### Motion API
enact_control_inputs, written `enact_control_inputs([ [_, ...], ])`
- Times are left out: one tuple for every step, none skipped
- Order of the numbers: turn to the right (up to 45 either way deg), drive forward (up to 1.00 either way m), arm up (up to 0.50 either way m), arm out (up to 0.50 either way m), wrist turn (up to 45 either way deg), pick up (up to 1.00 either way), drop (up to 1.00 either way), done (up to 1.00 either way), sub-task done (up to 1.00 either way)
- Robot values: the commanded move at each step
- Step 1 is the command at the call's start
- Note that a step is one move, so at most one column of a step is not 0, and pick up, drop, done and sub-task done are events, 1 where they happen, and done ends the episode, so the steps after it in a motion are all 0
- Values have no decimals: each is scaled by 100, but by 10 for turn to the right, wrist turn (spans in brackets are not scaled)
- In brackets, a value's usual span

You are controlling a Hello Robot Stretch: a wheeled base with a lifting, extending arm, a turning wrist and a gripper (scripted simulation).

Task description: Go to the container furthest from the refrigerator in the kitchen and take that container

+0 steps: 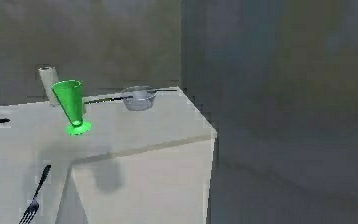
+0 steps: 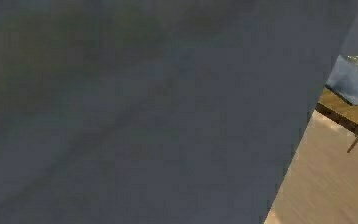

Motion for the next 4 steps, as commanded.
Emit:
enact_control_inputs([
  [-120, 0, 0, 0, 0, 0, 0, 0, 0],
  [0, 50, 0, 0, 0, 0, 0, 0, 0],
  [-450, 0, 0, 0, 0, 0, 0, 0, 0],
  [-360, 0, 0, 0, 0, 0, 0, 0, 0],
])
